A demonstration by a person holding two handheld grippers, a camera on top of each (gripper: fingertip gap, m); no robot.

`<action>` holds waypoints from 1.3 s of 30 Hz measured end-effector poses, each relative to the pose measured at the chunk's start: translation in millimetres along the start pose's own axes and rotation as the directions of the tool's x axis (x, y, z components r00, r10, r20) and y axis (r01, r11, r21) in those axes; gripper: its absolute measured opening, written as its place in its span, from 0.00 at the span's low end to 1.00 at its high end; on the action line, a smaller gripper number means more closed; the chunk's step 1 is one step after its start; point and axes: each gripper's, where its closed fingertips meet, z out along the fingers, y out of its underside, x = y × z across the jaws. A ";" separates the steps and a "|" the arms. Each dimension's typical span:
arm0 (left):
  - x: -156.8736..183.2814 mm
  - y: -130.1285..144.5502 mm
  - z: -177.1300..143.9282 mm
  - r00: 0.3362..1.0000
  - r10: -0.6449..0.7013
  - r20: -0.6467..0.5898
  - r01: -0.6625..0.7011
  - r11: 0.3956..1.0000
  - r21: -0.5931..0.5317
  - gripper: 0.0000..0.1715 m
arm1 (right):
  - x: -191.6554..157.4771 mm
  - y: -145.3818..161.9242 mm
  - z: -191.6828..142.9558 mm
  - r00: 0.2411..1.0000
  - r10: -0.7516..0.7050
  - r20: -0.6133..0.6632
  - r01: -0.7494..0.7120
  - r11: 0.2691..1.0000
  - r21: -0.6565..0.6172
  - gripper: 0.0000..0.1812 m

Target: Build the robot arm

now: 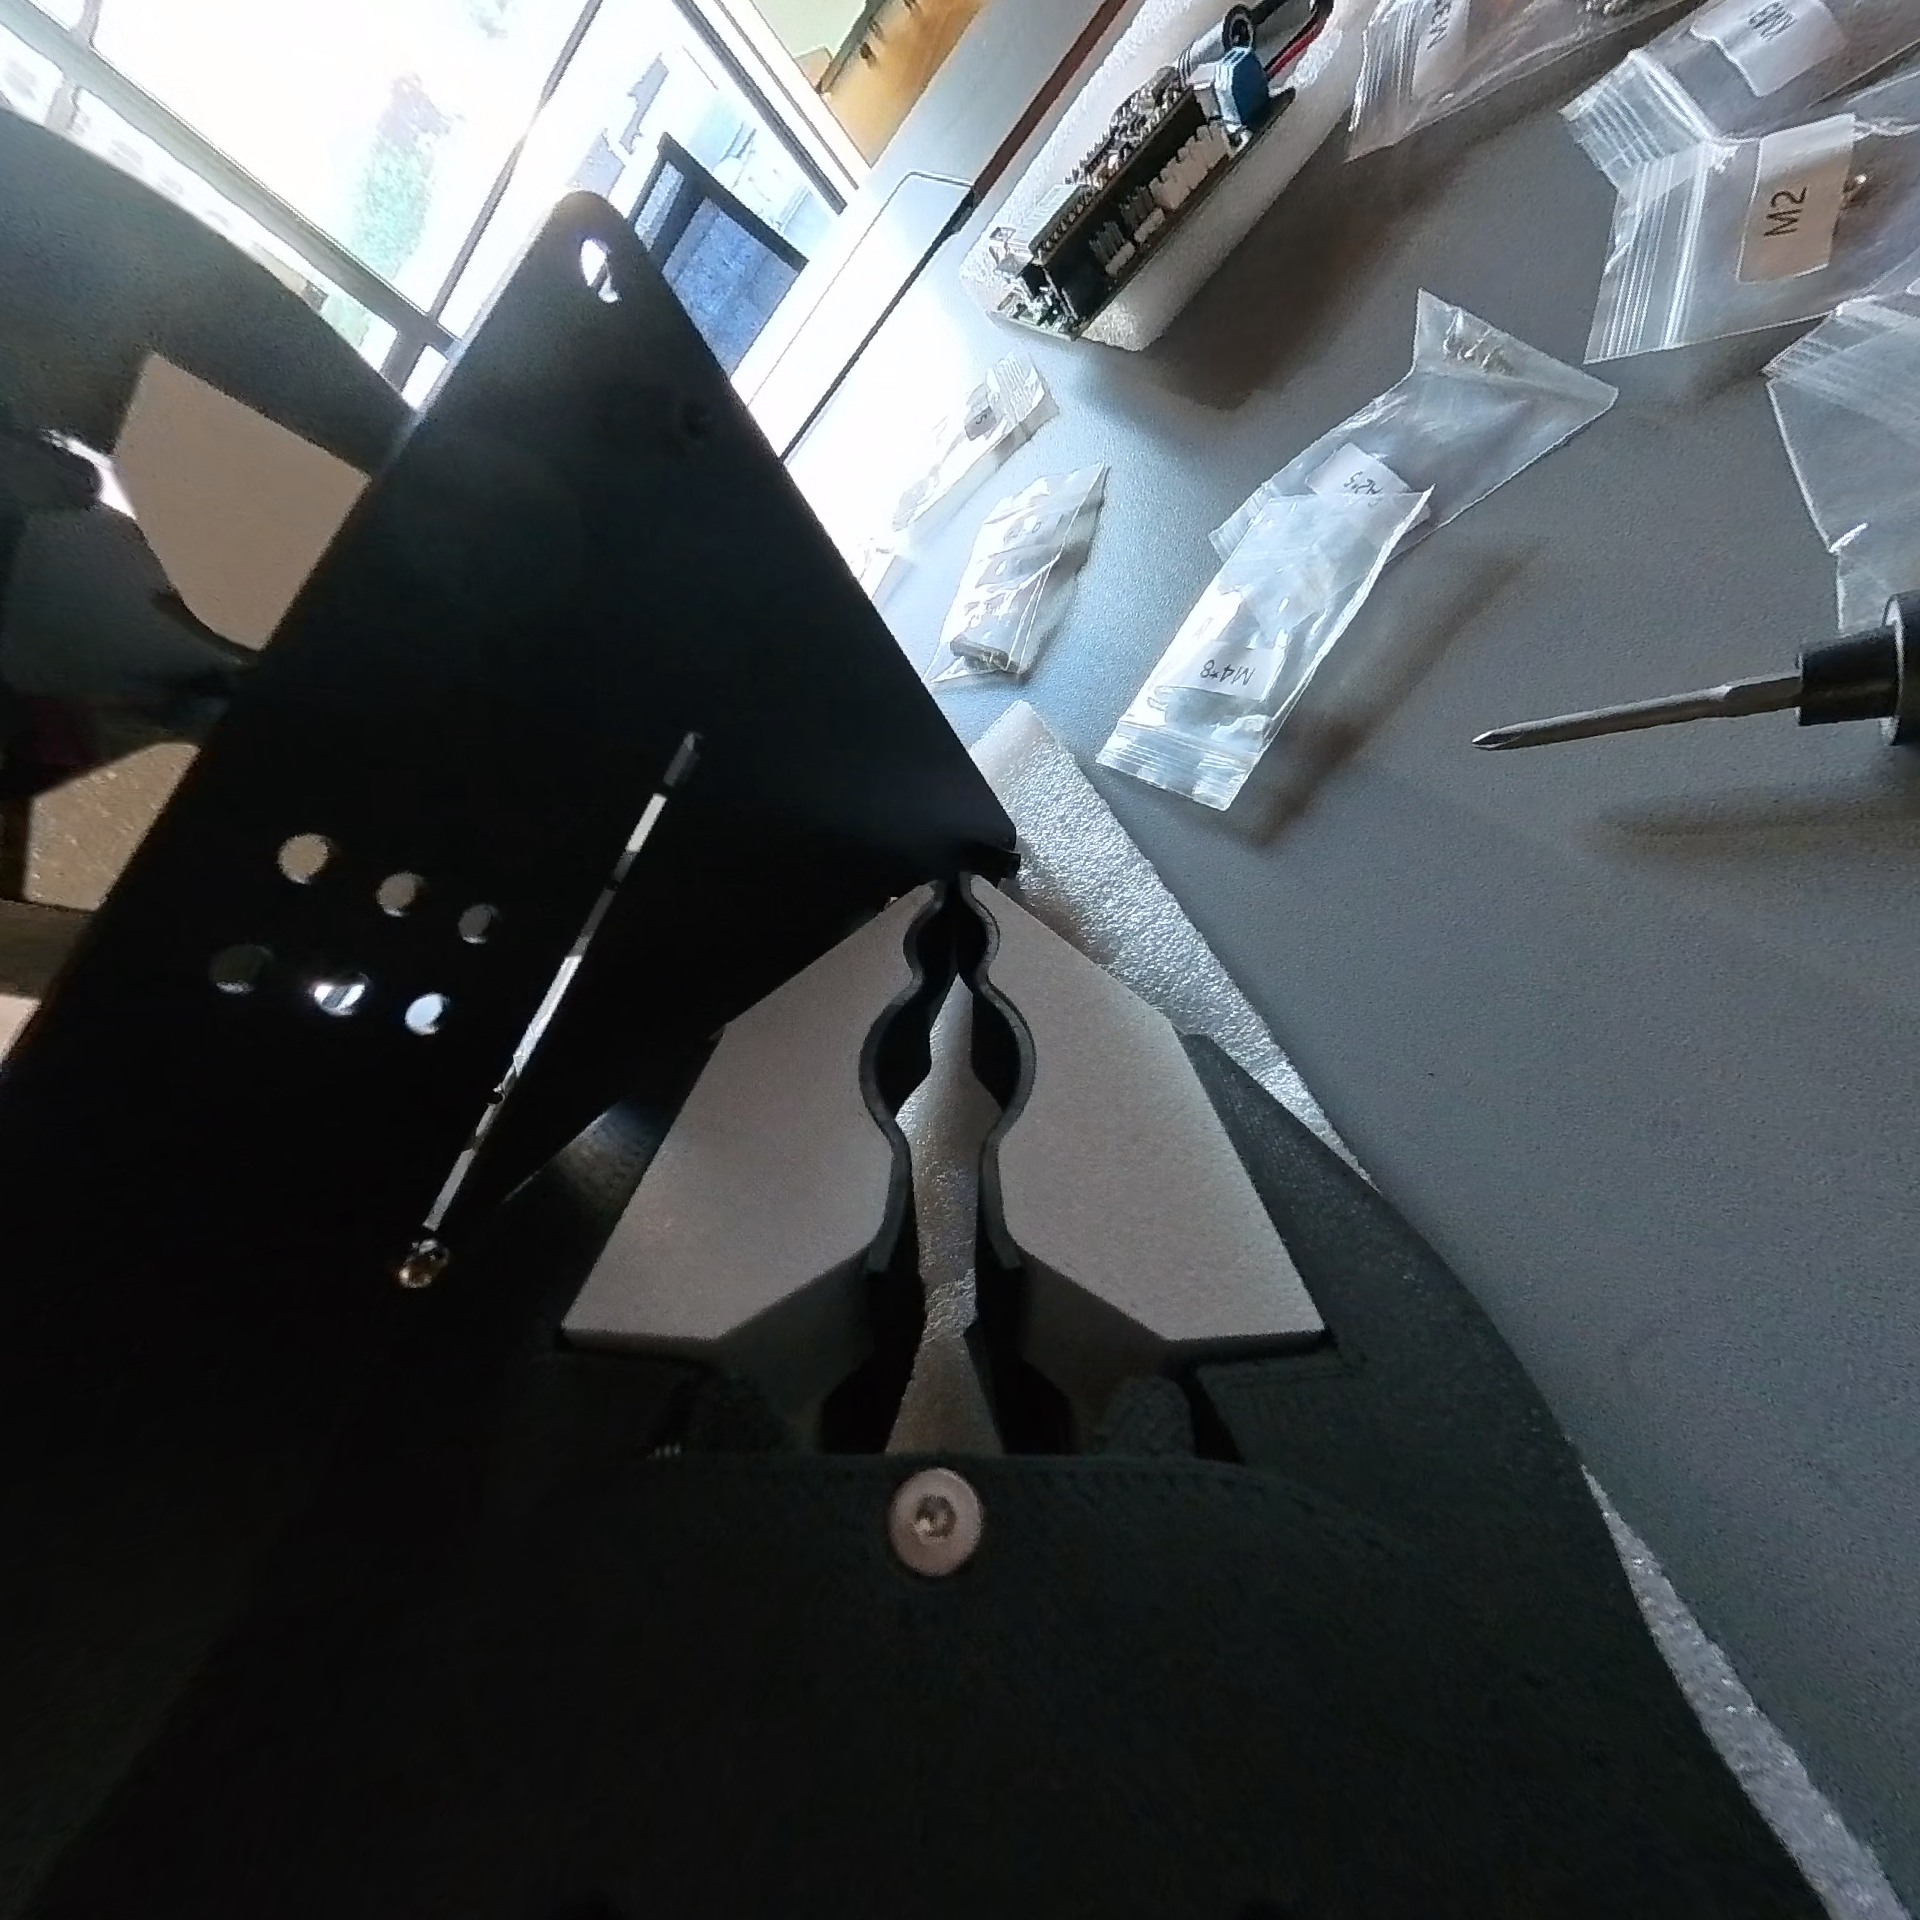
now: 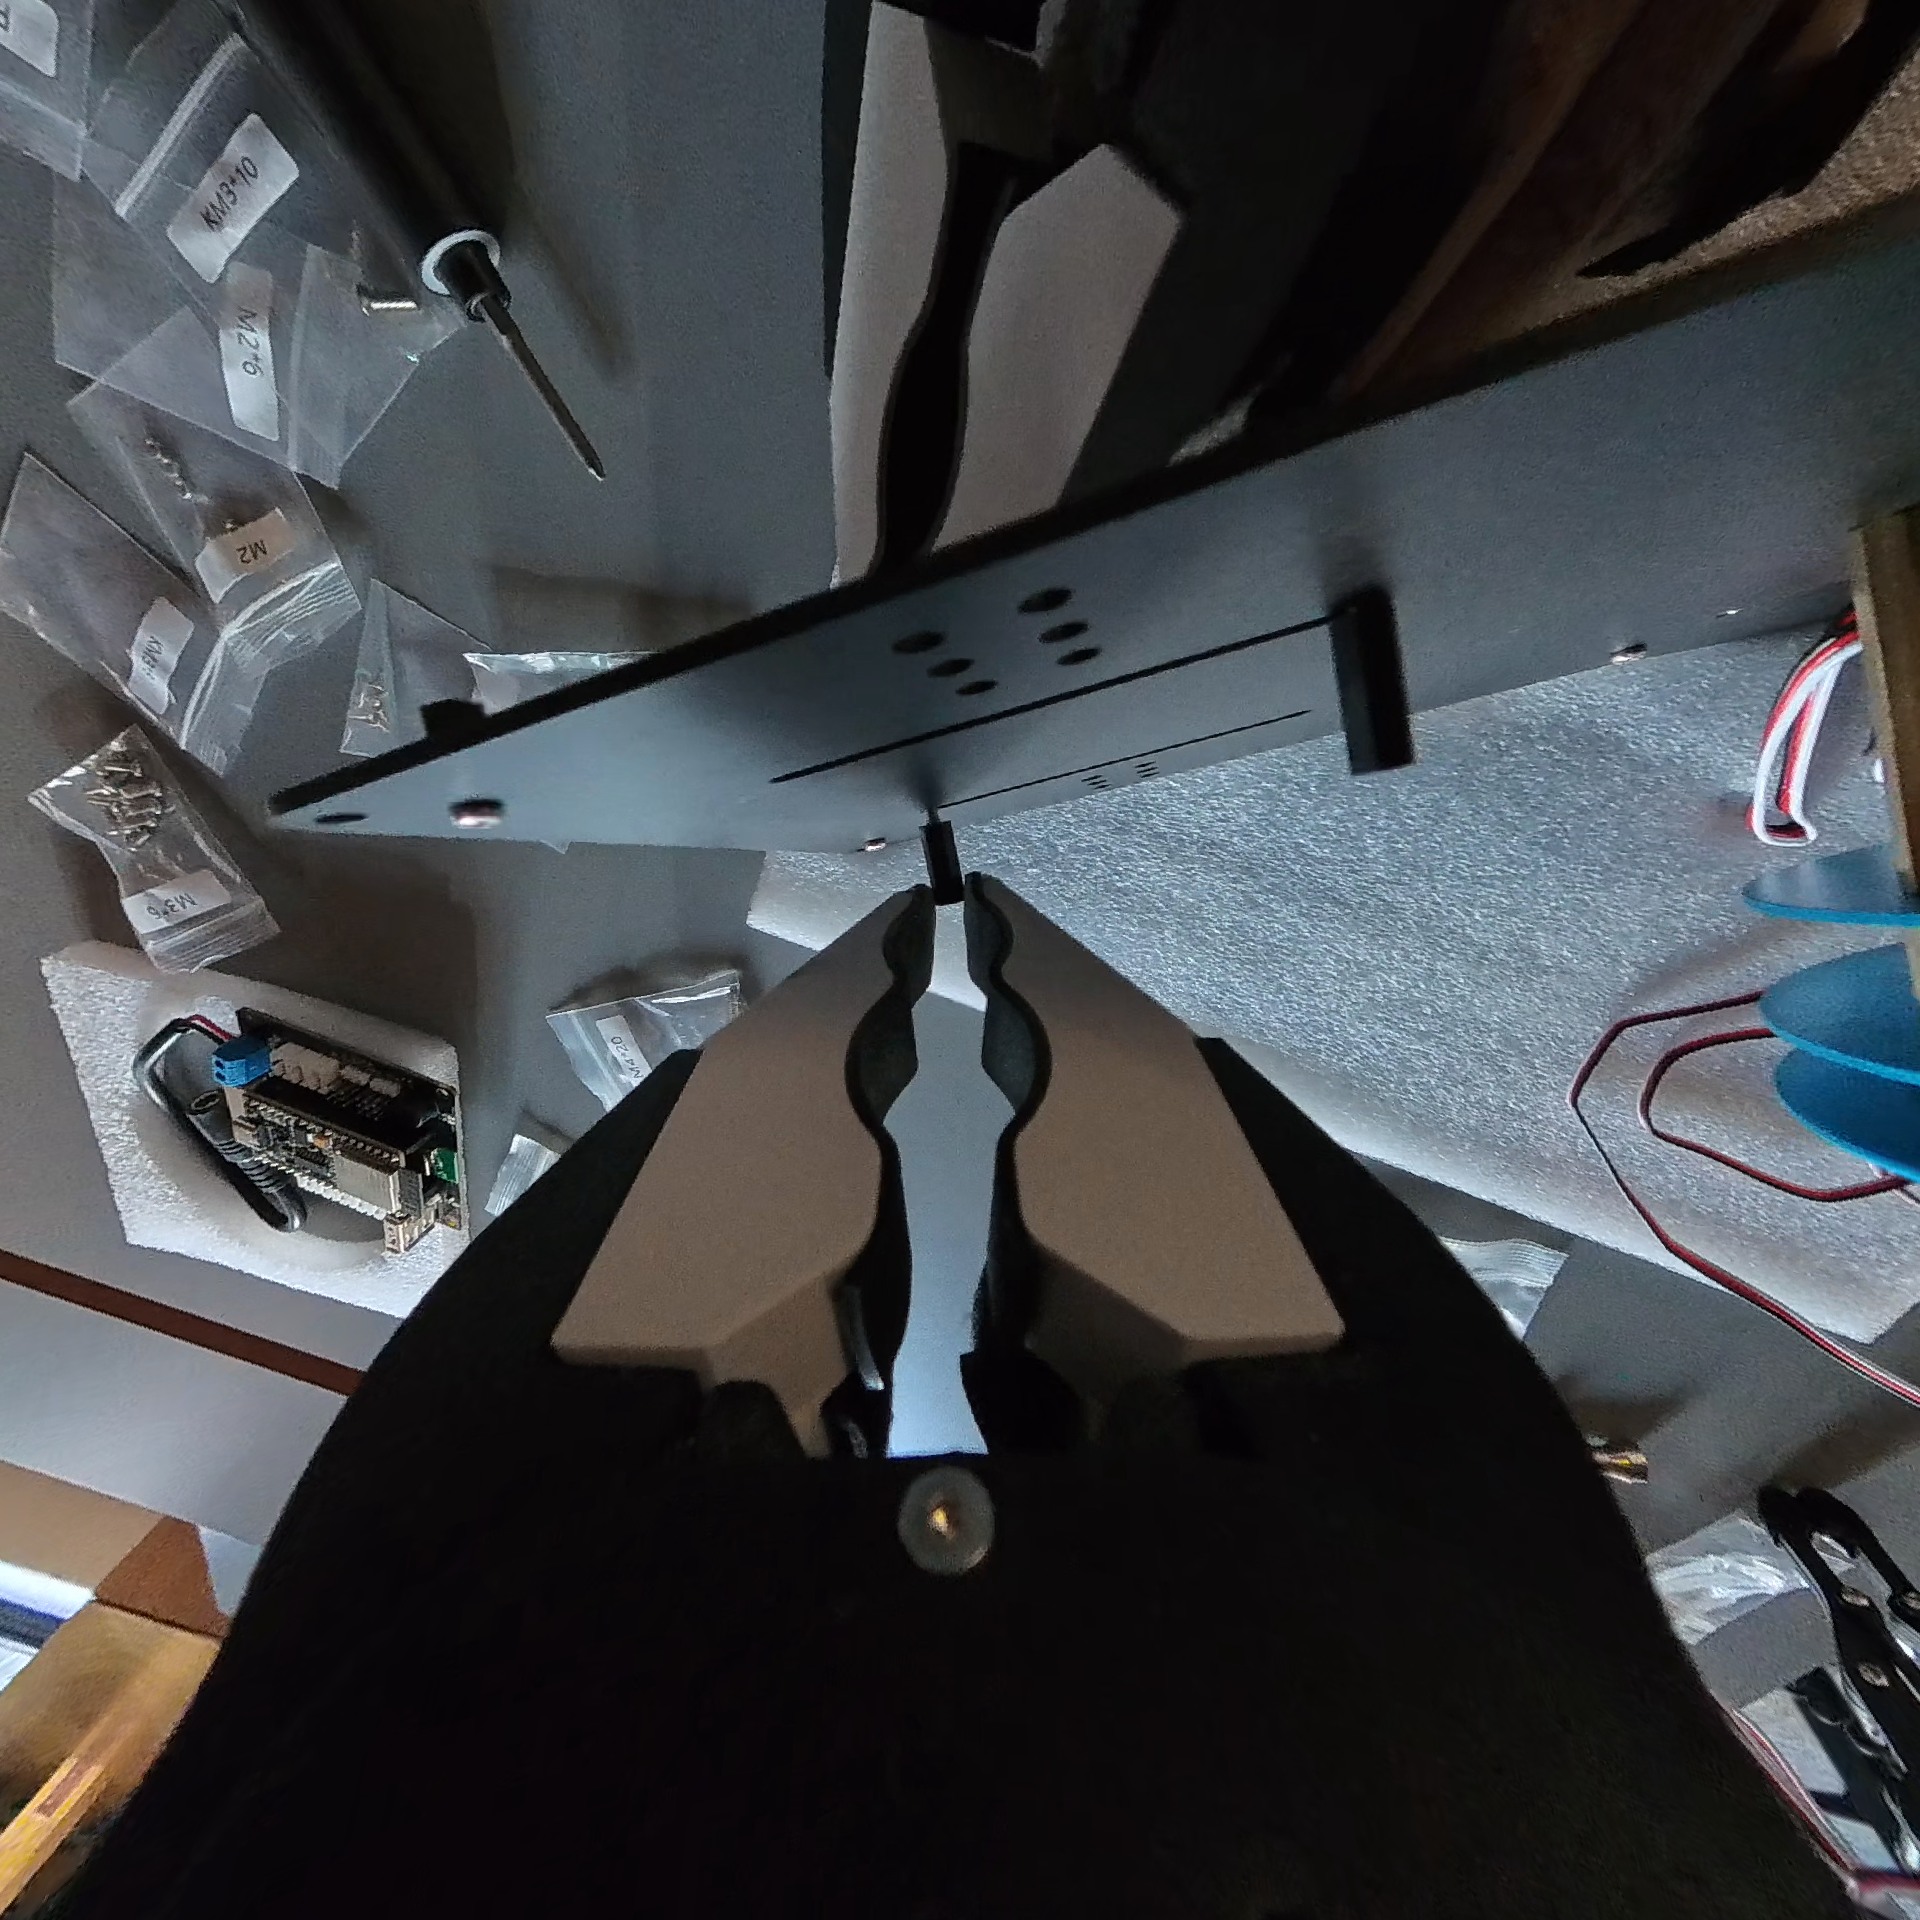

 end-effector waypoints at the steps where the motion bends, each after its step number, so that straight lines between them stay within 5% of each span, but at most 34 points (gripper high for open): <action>1: 0.1 -0.1 0.0 1.000 0.001 0.000 -0.001 1.000 0.000 0.00 | 0.4 0.2 1.0 1.000 0.000 0.003 0.000 1.000 -0.004 0.03; 16: -0.4 -0.6 -0.3 1.000 0.000 0.001 0.000 1.000 0.005 0.00 | 0.7 -2.0 -1.8 0.977 0.156 0.147 -0.172 0.979 0.107 0.03; 39: -1.0 -8.5 -4.9 1.000 0.006 0.011 -0.007 0.998 0.059 0.00 | 7.8 0.5 -2.7 0.980 0.179 0.089 -0.188 0.977 0.105 0.03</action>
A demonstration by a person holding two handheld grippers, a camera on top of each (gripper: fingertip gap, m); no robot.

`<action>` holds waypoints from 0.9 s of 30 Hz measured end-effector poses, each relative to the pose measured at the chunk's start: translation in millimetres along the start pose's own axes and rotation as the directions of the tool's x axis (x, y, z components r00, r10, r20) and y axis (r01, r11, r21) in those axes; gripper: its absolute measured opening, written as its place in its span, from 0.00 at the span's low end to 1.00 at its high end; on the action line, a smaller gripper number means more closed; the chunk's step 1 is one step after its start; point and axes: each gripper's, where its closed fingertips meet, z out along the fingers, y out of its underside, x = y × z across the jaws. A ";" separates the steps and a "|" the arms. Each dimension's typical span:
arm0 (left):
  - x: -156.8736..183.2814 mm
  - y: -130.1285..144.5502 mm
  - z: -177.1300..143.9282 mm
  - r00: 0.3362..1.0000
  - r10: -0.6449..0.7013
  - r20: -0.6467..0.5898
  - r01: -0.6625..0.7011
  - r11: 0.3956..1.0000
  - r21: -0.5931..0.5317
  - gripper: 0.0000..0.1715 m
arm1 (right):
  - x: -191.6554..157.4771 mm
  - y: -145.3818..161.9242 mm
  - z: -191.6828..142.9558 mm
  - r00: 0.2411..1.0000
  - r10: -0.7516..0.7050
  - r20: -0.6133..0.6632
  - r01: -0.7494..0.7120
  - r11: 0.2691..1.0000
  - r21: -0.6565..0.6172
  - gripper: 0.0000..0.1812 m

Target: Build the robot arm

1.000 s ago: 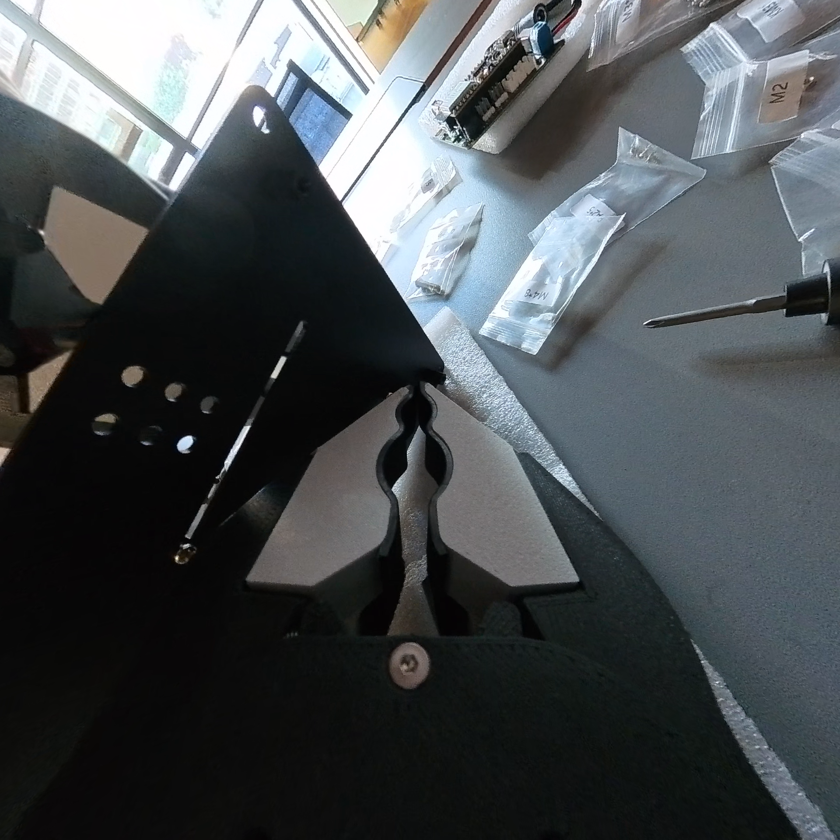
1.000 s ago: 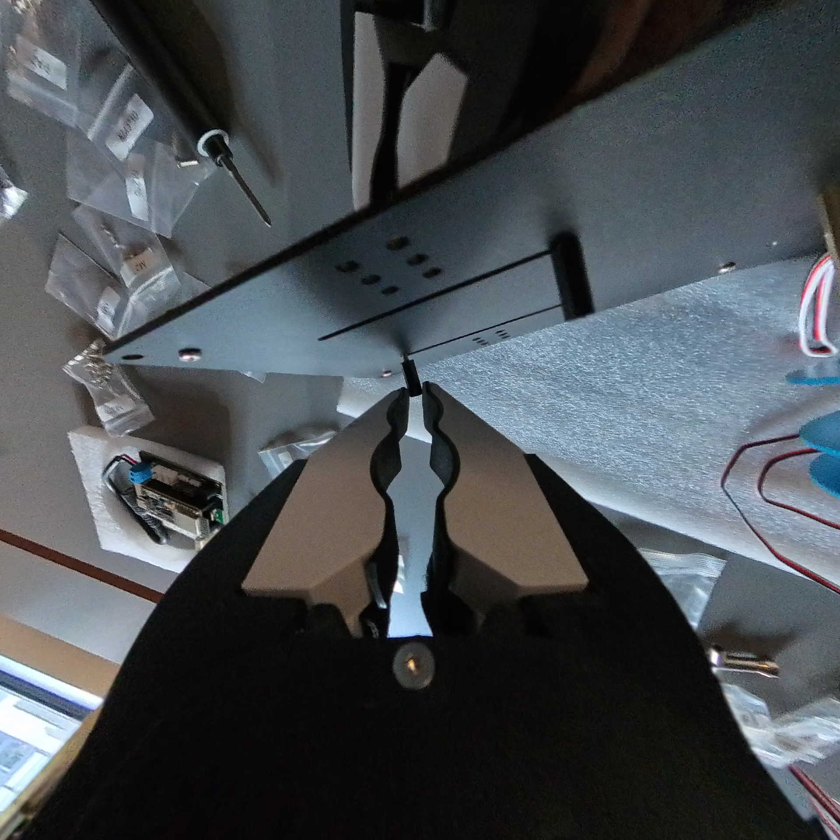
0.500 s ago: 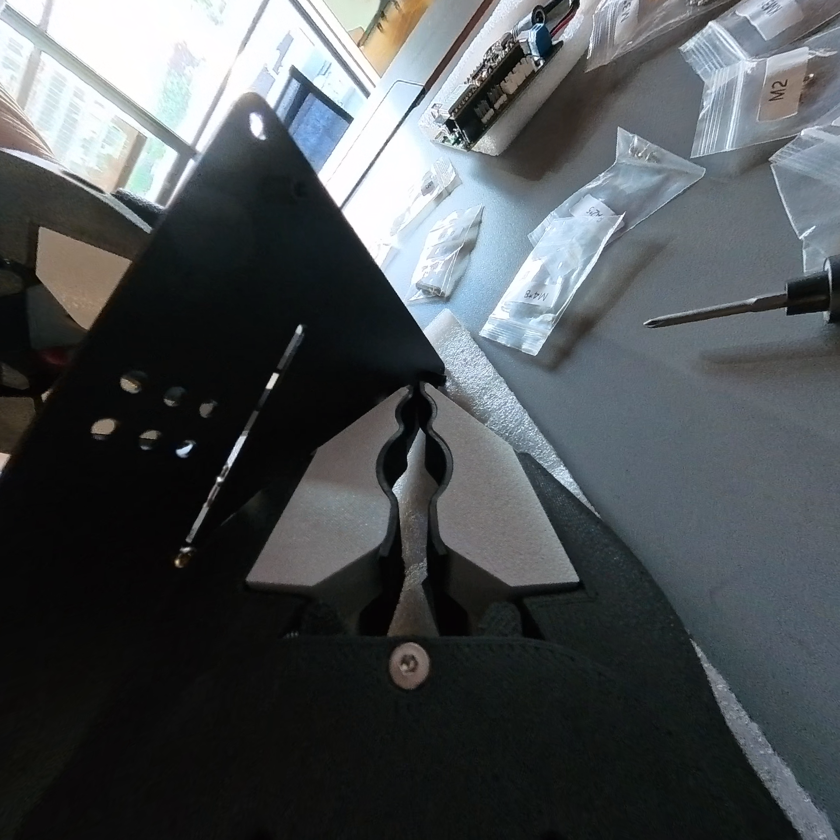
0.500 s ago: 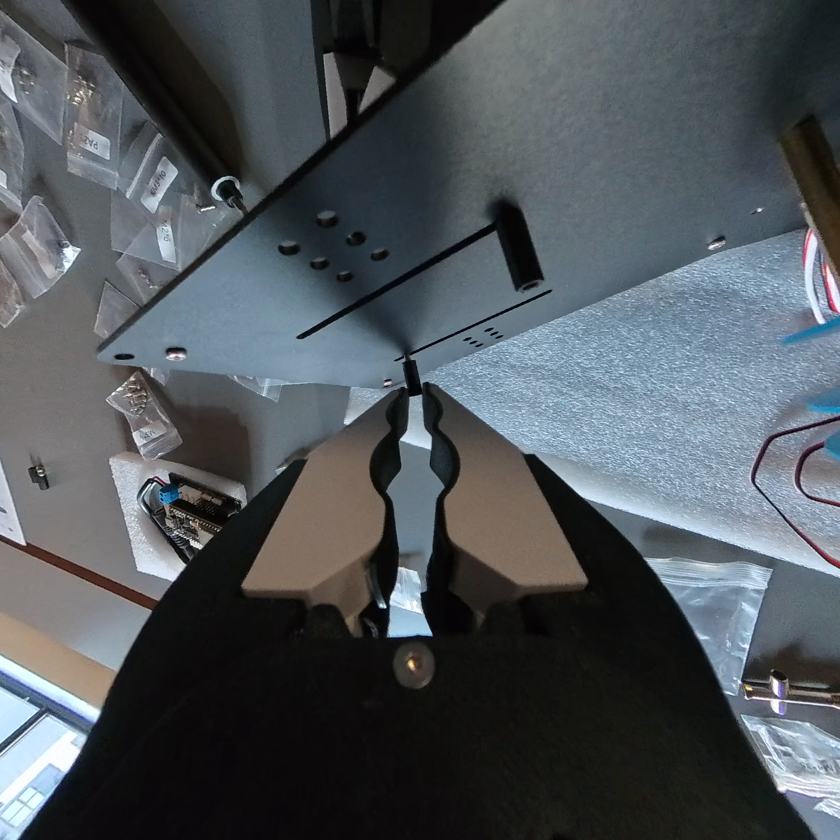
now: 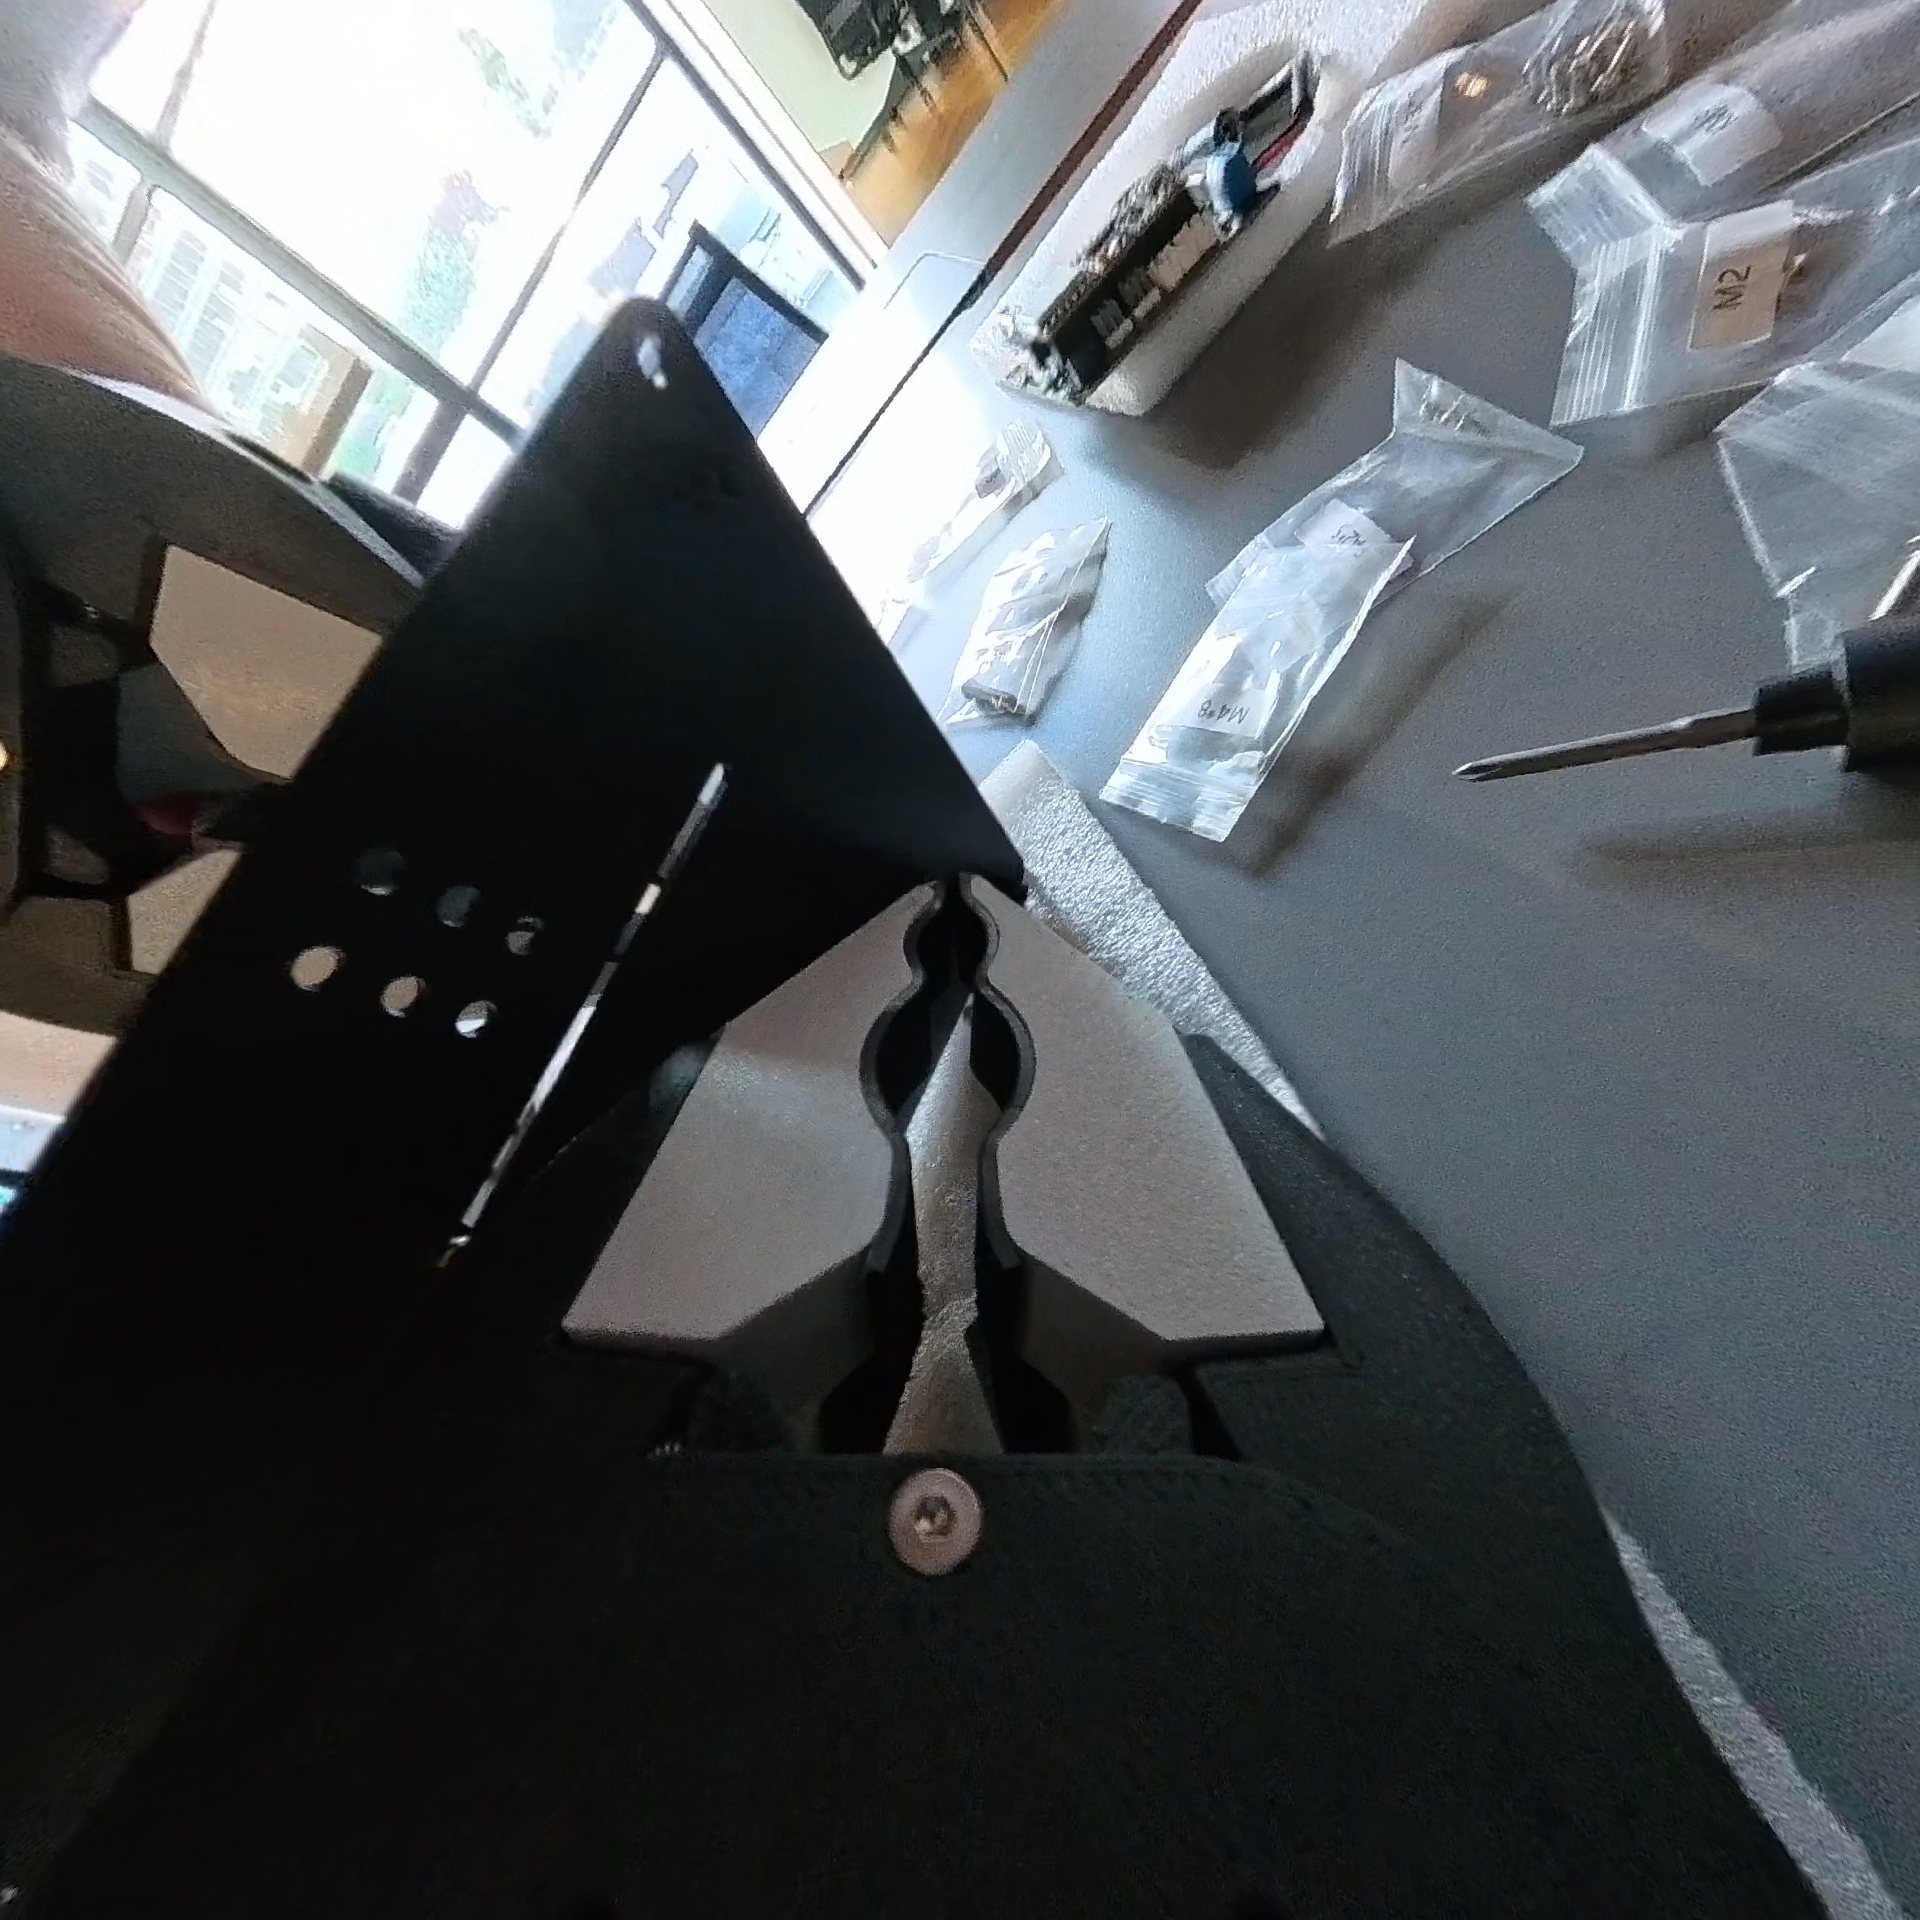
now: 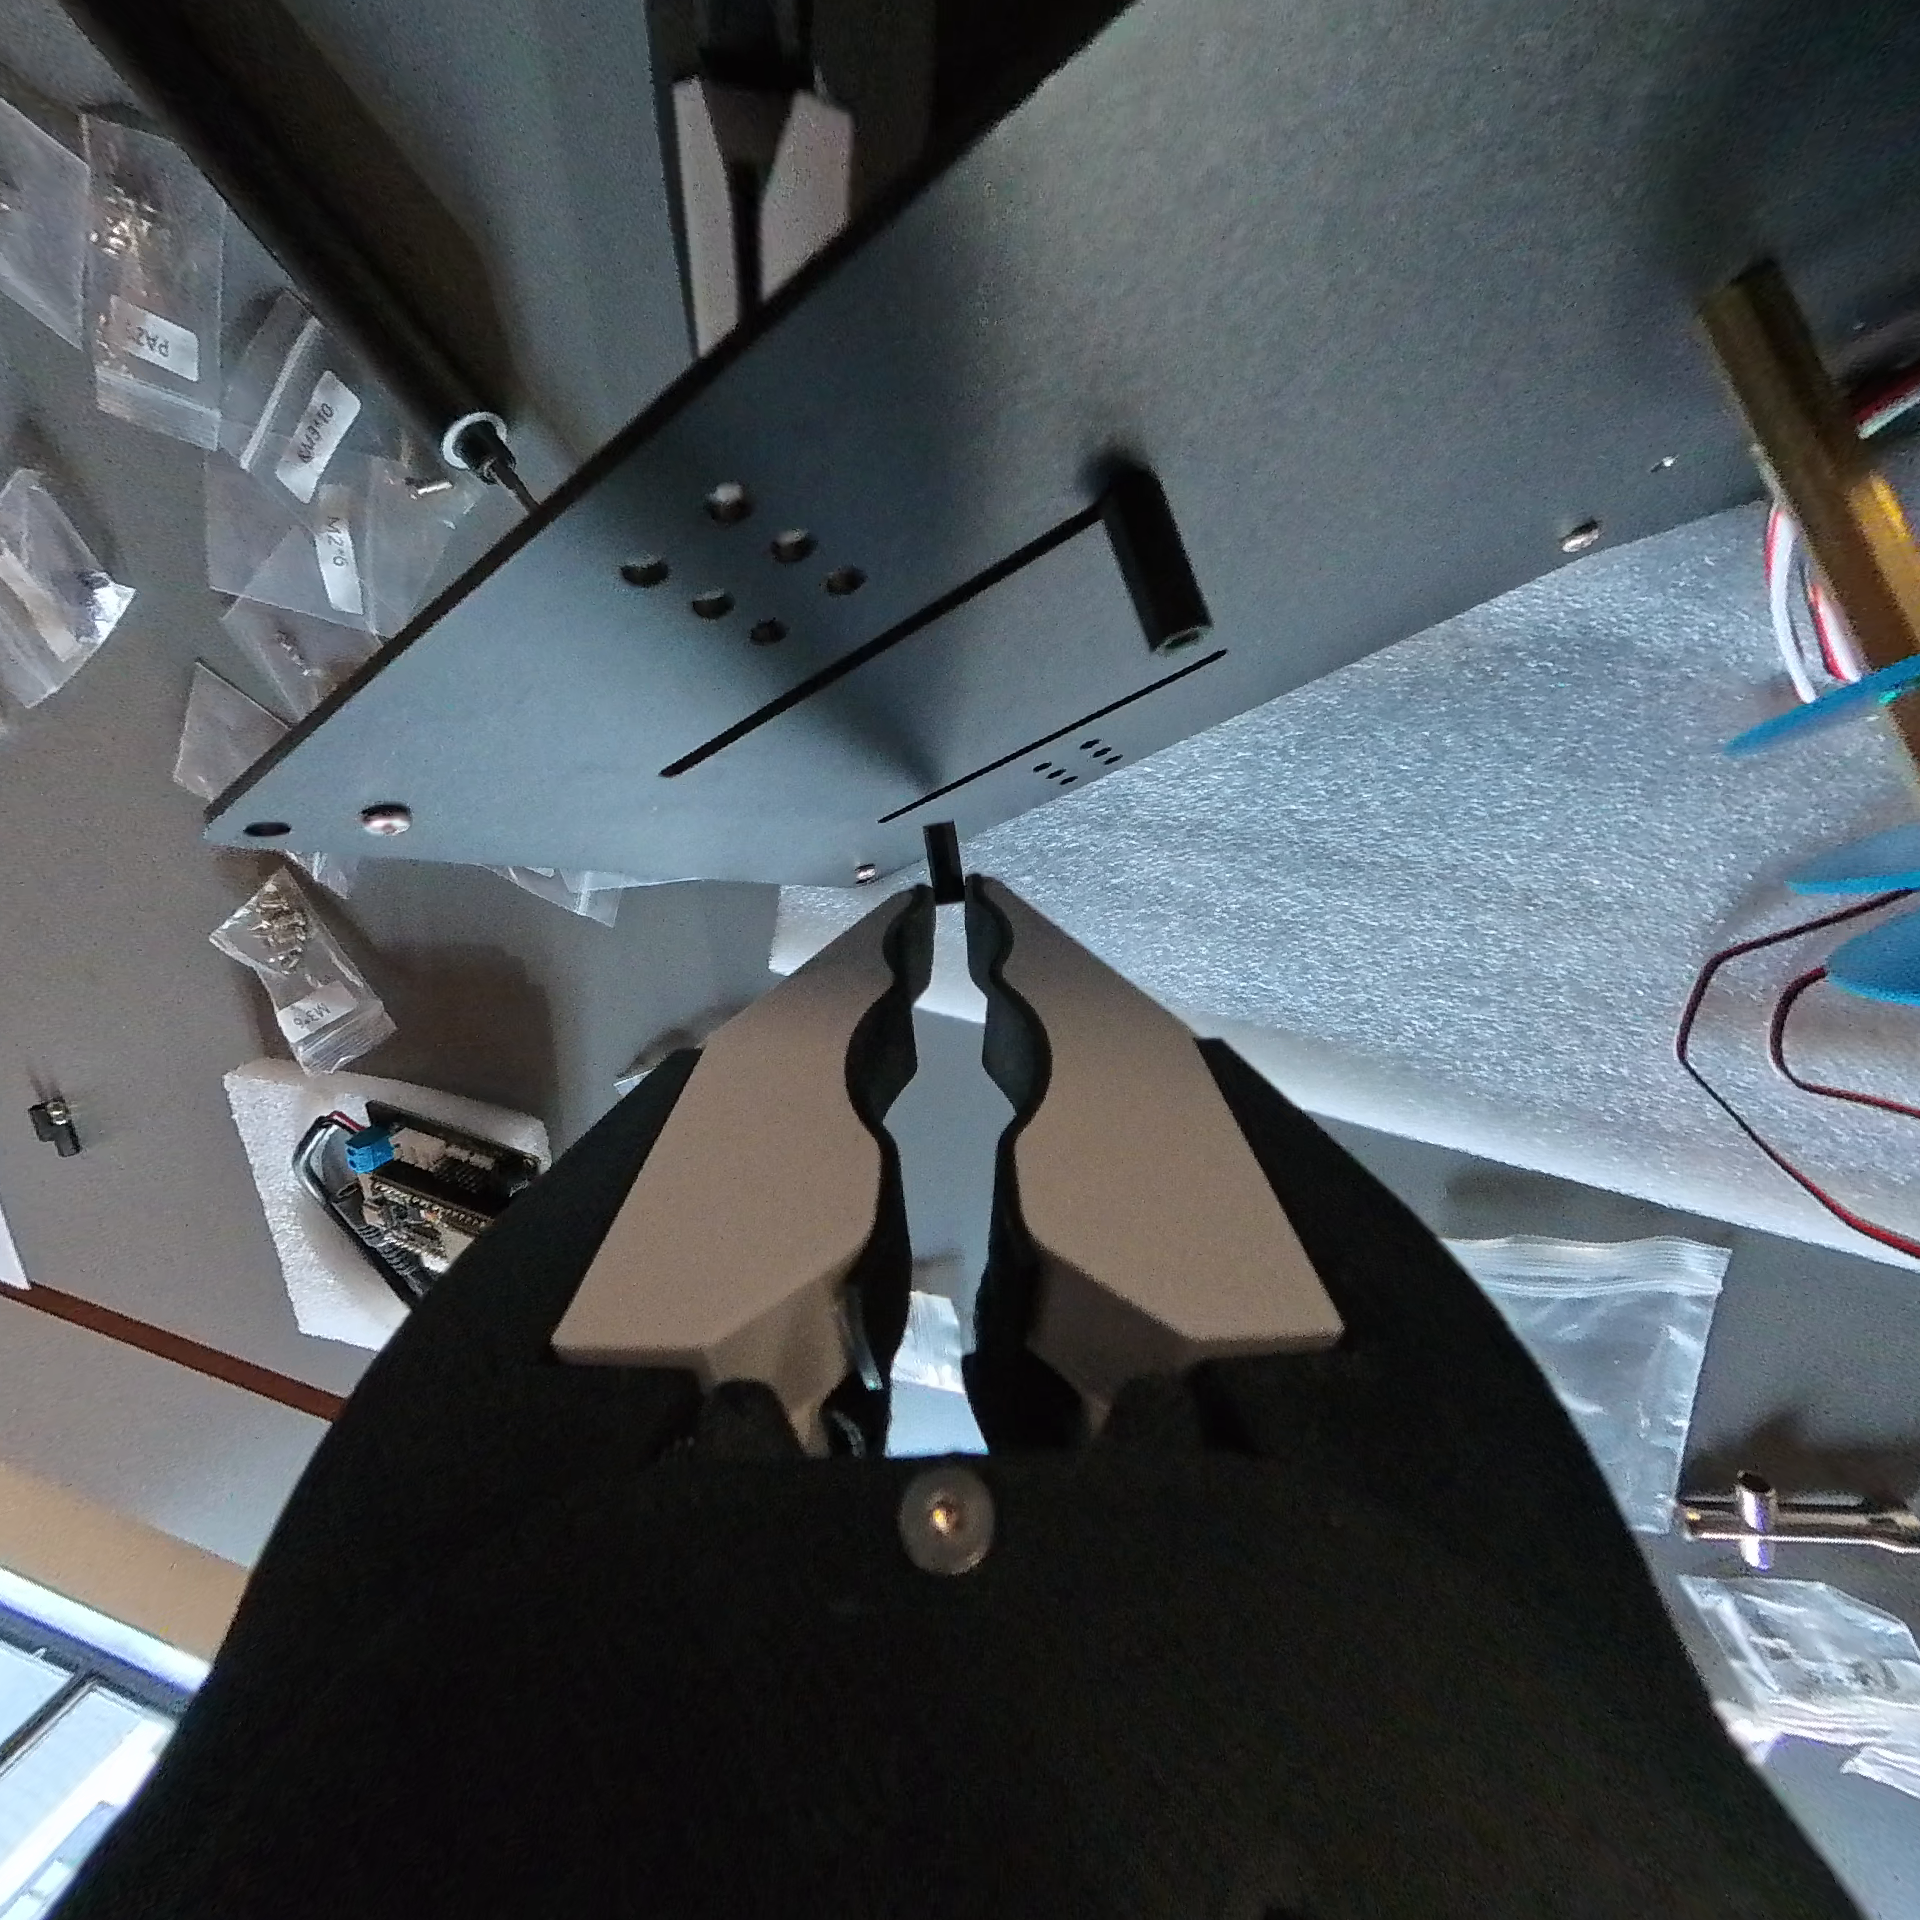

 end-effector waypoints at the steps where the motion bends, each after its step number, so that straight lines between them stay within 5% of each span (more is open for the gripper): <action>1: 1.7 -3.8 -1.4 1.000 -0.001 -0.008 0.001 1.000 0.019 0.00 | -0.9 1.7 0.2 1.000 0.007 0.001 -0.007 1.000 -0.005 0.03; 6: 17.7 -17.1 -8.6 0.997 0.041 -0.063 -0.036 0.996 0.079 0.00 | -0.6 11.2 2.7 0.997 0.073 -0.024 -0.073 0.997 0.016 0.03; 17: 18.8 1.8 -3.8 0.995 0.011 -0.098 -0.014 1.000 -0.027 0.00 | 10.7 39.6 29.1 0.942 0.301 -0.149 -0.281 0.949 0.142 0.03; 23: 23.3 -1.8 -9.4 0.992 0.073 -0.100 -0.075 0.997 -0.016 0.00 | 6.5 45.6 18.5 0.822 0.513 -0.247 -0.439 0.847 0.301 0.09; 27: 19.8 -10.8 -21.0 0.994 0.052 -0.097 -0.051 0.999 0.012 0.00 | -5.3 61.7 -13.8 0.588 0.705 -0.396 -0.557 0.708 0.434 0.08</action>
